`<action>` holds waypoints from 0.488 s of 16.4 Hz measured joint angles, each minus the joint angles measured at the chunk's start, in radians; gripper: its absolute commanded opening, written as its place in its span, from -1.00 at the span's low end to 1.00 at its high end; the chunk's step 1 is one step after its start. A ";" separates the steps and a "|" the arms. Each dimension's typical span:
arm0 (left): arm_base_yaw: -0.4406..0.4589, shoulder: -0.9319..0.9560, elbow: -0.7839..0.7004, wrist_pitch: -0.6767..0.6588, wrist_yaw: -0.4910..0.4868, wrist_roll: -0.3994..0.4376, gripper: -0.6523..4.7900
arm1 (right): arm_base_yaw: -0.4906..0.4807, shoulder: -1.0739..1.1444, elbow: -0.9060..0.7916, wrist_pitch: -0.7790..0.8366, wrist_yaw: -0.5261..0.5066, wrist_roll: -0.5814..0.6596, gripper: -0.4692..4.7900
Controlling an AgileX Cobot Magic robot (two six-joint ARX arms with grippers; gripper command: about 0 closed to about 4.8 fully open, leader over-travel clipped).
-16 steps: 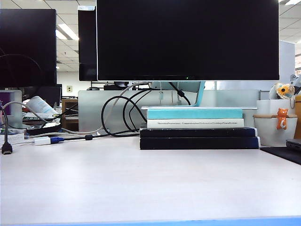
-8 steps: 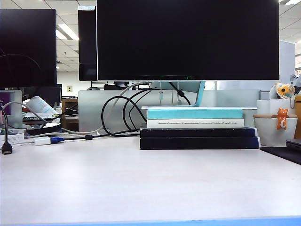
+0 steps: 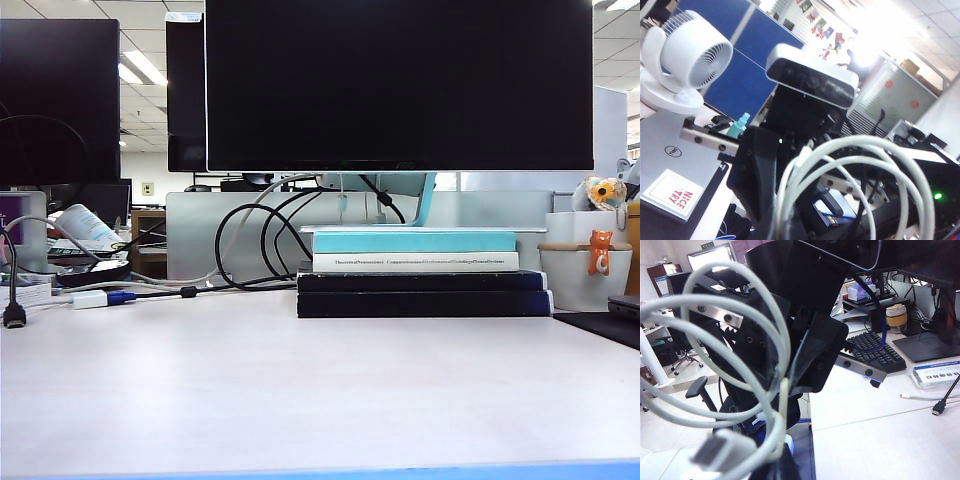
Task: Unfold the white charging cable into a straight cable.
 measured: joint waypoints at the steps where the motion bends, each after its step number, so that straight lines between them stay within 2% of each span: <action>1: -0.016 0.000 0.000 0.005 -0.024 -0.007 -0.78 | 0.024 0.001 0.000 -0.006 0.005 -0.004 -0.83; 2: -0.055 0.014 0.006 0.040 -0.055 -0.017 -0.78 | 0.042 0.003 -0.003 -0.016 0.001 -0.021 -0.83; 6: -0.070 0.020 0.006 0.040 -0.053 -0.017 -0.78 | 0.064 0.050 -0.004 -0.061 0.012 -0.042 -0.83; 7: -0.068 0.020 0.006 0.020 -0.043 -0.017 -0.78 | 0.064 0.054 -0.005 -0.080 0.013 -0.050 -0.83; 8: -0.039 0.019 0.006 -0.075 -0.008 -0.003 -0.78 | 0.056 0.052 -0.005 -0.079 -0.002 -0.058 -0.83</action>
